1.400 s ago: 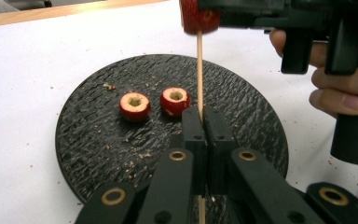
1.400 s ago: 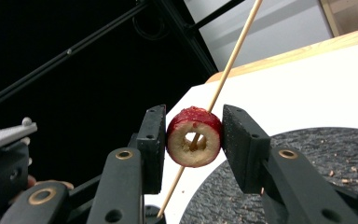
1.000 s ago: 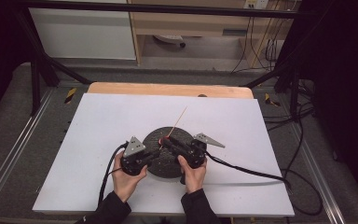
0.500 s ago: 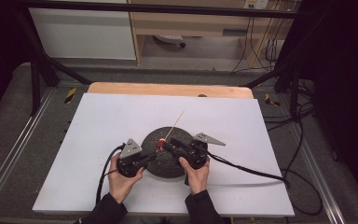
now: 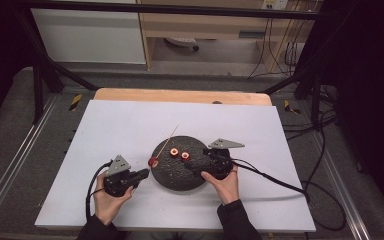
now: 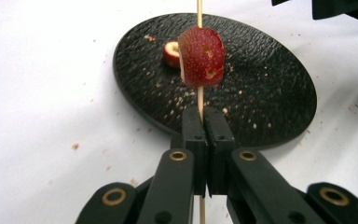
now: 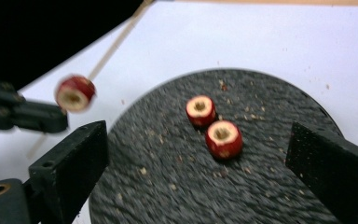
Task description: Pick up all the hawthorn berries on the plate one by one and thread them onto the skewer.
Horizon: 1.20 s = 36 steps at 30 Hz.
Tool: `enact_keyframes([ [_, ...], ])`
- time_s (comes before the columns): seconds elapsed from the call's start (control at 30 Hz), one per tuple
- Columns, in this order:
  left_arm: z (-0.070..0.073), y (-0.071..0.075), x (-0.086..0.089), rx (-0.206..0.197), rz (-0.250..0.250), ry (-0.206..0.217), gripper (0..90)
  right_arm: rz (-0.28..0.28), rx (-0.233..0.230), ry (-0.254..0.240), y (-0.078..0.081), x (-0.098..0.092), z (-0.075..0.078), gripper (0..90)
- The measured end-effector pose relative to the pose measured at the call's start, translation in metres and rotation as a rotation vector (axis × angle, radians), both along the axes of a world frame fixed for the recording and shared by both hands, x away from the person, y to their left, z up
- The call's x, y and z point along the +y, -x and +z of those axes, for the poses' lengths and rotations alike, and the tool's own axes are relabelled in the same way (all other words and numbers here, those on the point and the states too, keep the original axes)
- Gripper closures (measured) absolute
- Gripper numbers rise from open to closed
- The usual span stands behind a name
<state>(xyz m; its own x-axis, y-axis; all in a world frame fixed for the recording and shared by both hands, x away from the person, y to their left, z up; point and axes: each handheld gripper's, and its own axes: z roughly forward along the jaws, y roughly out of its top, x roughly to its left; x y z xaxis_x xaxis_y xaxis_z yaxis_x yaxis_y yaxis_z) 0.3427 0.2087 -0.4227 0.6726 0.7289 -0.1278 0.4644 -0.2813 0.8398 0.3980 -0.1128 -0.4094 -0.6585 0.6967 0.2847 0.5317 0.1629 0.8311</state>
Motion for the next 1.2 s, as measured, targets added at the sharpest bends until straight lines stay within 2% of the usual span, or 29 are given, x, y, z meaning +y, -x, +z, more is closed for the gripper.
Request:
enact_keyframes([
  [0.13, -0.003, 0.004, 0.010, 0.002, 0.000, -0.012, 88.5, 0.035, 0.037, 0.093, -0.004, -0.003, 0.000, 4.5],
  [0.2, -0.005, 0.006, 0.014, 0.004, -0.001, -0.014, 88.6, 0.049, 0.039, 0.140, -0.006, -0.004, 0.000, 4.4],
  [0.37, -0.009, 0.011, 0.022, 0.006, -0.002, -0.023, 88.5, 0.081, 0.064, 0.233, -0.011, -0.001, 0.002, 6.3],
  [0.5, -0.010, 0.014, 0.029, 0.004, 0.004, -0.020, 88.5, 0.108, 0.073, 0.295, -0.020, 0.006, 0.009, 8.2],
  [0.63, -0.012, 0.016, 0.031, 0.004, -0.002, -0.022, 88.5, 0.123, 0.077, 0.337, -0.031, 0.014, 0.015, 10.2],
  [0.9, -0.013, 0.018, 0.036, 0.007, -0.002, -0.020, 88.5, 0.169, 0.132, 0.420, -0.051, 0.034, 0.015, 17.6],
  [1.2, -0.015, 0.017, 0.035, 0.016, -0.003, -0.015, 88.5, 0.211, 0.179, 0.462, -0.070, 0.053, 0.012, 32.4],
])
